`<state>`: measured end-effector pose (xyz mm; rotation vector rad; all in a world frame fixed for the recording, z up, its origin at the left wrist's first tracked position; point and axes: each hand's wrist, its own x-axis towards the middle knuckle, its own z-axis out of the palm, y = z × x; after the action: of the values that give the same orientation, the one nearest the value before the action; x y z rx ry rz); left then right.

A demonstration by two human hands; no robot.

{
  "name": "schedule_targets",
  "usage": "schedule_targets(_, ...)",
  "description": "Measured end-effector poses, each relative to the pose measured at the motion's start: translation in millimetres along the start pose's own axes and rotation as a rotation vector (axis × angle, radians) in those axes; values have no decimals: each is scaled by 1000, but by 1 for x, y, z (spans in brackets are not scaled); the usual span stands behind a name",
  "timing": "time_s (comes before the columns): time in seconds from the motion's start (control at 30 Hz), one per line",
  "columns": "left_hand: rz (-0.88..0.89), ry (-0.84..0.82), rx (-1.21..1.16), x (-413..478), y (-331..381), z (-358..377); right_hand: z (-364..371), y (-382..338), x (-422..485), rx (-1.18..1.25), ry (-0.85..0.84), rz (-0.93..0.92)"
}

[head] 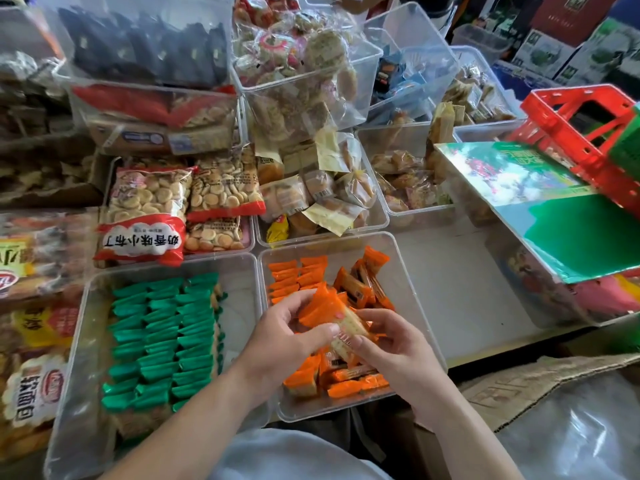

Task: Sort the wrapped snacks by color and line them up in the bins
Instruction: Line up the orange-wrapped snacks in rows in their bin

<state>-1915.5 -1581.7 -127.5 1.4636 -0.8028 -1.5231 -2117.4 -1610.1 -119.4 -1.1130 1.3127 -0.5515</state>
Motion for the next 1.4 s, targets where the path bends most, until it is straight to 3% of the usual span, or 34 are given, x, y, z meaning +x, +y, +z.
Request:
schedule_targets(0.2, 16, 84, 49, 12, 2, -7, 7, 4, 17, -13, -38, 44)
schedule_targets(0.33, 82, 283, 246, 29, 8, -40, -8, 21, 48, -245, 204, 33)
schedule_targets(0.4, 95, 311, 318, 34, 9, -54, -14, 25, 65, -416, 220, 4)
schedule_targets(0.57, 35, 210, 371, 36, -8, -56, 16, 39, 106, -896, -268, -77)
schedule_targets(0.83, -28, 218, 352, 26, -22, -64, 49, 58, 135, -1500, -669, -67)
schedule_targets(1.0, -37, 214, 343, 24, -21, -62, 43, 54, 154, -1415, -743, 107)
schedule_targets(1.13, -42, 186, 367, 23, -26, -58, 36, 51, 149, -1504, -772, -45)
schedule_targets(1.4, -27, 173, 437, 29, -27, -57, 19, 34, 140, -1480, -678, -104)
